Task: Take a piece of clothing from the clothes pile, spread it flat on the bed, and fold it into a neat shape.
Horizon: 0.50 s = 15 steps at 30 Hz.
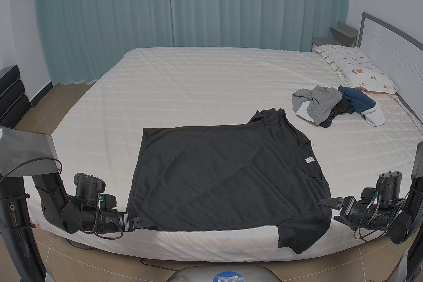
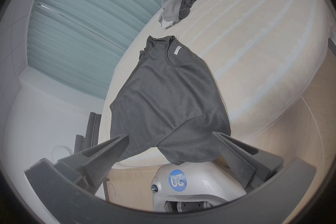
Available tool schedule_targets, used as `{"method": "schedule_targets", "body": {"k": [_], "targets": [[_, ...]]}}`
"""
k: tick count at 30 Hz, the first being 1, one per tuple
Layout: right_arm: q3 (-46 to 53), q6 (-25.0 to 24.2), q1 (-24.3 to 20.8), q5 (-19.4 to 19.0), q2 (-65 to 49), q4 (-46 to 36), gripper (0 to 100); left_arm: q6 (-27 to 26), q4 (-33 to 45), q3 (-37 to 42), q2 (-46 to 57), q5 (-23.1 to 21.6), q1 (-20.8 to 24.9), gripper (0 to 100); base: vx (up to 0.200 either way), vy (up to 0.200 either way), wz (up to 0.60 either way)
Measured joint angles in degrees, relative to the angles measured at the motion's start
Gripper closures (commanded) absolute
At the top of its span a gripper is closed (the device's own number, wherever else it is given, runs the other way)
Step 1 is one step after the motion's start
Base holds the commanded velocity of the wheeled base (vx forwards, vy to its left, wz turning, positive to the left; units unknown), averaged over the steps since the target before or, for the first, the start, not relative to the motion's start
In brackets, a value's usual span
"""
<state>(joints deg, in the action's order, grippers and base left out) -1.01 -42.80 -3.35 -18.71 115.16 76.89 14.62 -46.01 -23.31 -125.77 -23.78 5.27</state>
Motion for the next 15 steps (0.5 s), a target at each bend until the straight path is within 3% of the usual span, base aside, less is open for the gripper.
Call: {"method": "schedule_targets", "body": {"k": [9, 15], "targets": [[0.0, 0.0, 0.1, 0.0, 0.0, 0.0, 0, 0.8, -2.9, 0.8, -1.1, 5.2, 1.3, 0, 0.0, 0.0, 0.0], [0.0, 0.0, 0.1, 0.0, 0.0, 0.0, 0, 1.1, -3.0, 0.9, -1.5, 5.4, 1.3, 0, 0.0, 0.0, 0.0]]}}
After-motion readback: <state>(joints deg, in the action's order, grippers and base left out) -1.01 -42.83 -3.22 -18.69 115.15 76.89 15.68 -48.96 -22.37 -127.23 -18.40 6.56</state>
